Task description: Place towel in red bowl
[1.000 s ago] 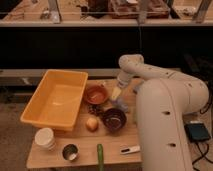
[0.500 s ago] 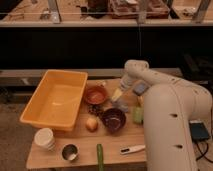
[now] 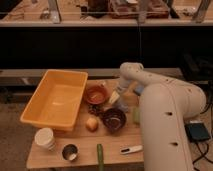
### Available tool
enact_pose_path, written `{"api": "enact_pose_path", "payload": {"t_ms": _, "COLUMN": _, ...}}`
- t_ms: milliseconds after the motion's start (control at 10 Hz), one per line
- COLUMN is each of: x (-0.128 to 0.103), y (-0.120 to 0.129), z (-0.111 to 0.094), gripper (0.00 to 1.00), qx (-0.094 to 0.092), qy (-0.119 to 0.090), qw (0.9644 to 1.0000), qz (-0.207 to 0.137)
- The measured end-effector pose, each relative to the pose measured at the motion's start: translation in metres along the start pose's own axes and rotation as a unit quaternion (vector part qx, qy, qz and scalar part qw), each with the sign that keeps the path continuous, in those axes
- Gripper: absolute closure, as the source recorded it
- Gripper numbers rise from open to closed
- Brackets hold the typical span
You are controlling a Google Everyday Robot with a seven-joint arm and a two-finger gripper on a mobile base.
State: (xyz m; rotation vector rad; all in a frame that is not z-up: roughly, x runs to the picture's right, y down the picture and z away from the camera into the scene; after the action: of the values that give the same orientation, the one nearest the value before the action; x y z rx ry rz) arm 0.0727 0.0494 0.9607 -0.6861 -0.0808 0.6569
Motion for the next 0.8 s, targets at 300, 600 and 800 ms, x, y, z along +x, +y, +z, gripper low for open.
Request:
{"api": "enact_pose_path", "payload": {"t_ms": 300, "x": 0.003, "y": 0.002, "z": 0.009, "gripper": 0.47, "qx": 0.002, "qy": 0.006, "qw": 1.0000, "qz": -0.006}}
{"api": "enact_pose_path", "payload": {"t_ms": 600, "x": 0.002, "y": -0.001, "z": -0.003, "gripper": 0.87, "qx": -0.002, "qy": -0.013, "qw": 0.9997, "qz": -0.023}}
{"api": "enact_pose_path", "payload": {"t_ms": 800, "x": 0.000, "y": -0.012, "z": -0.035, "gripper": 1.00, "qx": 0.004, "qy": -0.031, "qw": 0.9994, "qz": -0.016}}
